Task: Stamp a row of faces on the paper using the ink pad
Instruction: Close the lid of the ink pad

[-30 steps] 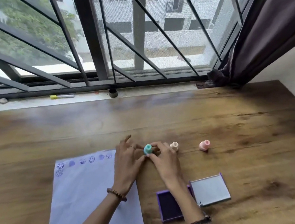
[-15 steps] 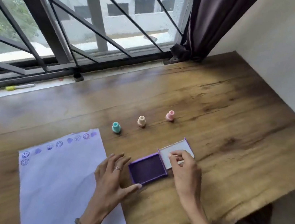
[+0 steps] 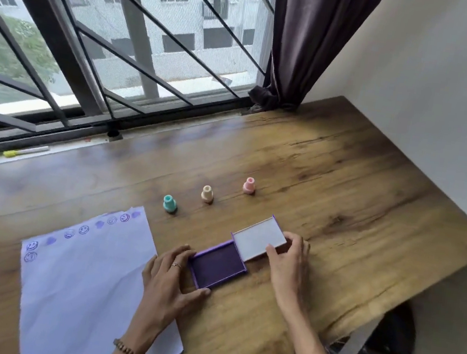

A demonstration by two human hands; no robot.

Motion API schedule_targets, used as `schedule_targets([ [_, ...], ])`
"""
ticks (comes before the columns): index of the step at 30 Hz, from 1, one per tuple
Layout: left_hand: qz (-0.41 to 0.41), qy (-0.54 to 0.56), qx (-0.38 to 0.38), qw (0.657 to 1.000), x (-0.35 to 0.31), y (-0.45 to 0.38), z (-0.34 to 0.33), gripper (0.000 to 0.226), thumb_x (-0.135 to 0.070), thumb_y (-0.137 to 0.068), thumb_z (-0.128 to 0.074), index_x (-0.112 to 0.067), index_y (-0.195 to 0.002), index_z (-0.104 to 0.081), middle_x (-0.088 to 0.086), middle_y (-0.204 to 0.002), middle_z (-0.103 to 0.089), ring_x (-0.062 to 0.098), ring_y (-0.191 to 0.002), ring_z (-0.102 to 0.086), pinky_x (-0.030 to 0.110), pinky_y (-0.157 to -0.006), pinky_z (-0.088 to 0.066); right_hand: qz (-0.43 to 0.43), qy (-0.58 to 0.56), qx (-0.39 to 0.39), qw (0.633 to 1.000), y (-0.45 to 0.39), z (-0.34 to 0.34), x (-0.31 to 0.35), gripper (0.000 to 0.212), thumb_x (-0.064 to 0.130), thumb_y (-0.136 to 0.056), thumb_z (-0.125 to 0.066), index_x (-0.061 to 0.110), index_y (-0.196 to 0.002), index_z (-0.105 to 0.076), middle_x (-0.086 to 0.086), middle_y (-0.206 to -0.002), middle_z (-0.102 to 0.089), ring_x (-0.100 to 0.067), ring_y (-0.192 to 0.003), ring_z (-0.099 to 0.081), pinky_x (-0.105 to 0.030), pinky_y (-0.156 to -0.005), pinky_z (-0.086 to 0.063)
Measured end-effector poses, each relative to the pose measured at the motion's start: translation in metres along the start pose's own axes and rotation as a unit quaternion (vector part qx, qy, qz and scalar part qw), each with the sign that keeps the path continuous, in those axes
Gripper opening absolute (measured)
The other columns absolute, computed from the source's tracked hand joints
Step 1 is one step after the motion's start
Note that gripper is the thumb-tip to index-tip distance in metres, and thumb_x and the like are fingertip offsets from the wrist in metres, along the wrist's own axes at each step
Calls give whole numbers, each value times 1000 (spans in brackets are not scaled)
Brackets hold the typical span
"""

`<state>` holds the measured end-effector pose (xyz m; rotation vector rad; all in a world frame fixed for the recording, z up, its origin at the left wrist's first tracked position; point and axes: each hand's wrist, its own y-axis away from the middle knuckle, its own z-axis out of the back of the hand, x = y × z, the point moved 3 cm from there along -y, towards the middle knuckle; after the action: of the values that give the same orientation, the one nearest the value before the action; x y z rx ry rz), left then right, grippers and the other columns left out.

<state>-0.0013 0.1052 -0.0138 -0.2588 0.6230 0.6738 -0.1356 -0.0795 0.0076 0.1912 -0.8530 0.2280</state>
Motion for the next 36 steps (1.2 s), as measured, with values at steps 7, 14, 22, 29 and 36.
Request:
schedule_targets([
  [7,17,-1,4,1000,-3,0,1,82,-68,-57,-56,-25,-126,-45,-10,-138,-42,10,-129,-34,33,-110,-13,224,-46,16,973,34,12,29,30,6,-83,-64,18,-109,-54,-4,-102,-69,-18,-83,-68,-35,-70,-57],
  [14,13,50,87,995,4,-6,9,95,-72,-48,-59,-28,-130,-42,-11,-141,-32,11,-130,-29,25,-102,-12,451,150,74,877,79,-12,15,37,5,-68,-78,24,-96,-63,6,-90,-66,-9,-81,-63,-21,-70,-55],
  [22,-11,74,91,993,10,-8,12,57,-28,-78,-70,-23,-130,-46,-3,-145,-33,17,-131,-33,23,-99,-19,235,77,120,961,71,-28,13,39,37,-72,-72,27,-108,-63,0,-129,-50,-16,-117,-50,-29,-92,-49],
  [29,-11,71,81,994,12,-6,11,54,-25,-80,-68,-27,-129,-46,-5,-145,-33,15,-131,-33,24,-101,-17,178,146,124,965,71,-40,27,62,42,-67,-73,24,-122,-52,-12,-139,-36,-28,-124,-35,-31,-104,-32],
  [36,-10,78,81,994,17,-7,7,55,-27,-78,-70,-25,-128,-47,-4,-145,-34,15,-131,-35,33,-106,-22,162,163,51,972,92,-33,14,71,39,-53,-83,11,-113,-58,-21,-117,-49,-38,-104,-46,-44,-91,-42],
])
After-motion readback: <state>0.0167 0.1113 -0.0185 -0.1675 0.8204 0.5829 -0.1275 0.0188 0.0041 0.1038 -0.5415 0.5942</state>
